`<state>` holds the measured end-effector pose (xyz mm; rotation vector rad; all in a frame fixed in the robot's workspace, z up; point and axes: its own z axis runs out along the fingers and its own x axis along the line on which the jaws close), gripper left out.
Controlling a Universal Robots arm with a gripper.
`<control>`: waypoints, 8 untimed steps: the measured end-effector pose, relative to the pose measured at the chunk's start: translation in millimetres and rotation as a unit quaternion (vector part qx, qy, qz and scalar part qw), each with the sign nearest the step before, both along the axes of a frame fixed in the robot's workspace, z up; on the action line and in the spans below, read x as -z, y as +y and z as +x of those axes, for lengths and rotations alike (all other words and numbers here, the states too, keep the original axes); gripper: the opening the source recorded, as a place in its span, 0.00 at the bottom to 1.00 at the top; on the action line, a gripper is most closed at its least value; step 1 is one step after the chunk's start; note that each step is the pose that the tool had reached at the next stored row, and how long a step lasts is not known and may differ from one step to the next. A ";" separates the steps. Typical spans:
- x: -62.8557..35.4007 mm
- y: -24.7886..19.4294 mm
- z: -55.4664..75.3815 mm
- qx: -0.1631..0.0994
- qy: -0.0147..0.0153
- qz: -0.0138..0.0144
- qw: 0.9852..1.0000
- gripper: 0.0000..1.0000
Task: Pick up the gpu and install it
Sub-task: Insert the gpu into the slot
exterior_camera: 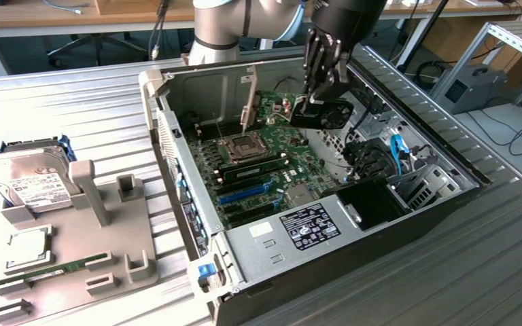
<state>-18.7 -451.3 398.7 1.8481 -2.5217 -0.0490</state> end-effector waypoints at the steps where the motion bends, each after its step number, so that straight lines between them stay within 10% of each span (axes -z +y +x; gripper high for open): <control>1: 0.1 0.0 0.0 -0.009 0.000 0.000 1.000 0.26; 8: 1.4 0.0 0.0 -0.086 0.000 0.000 0.996 0.26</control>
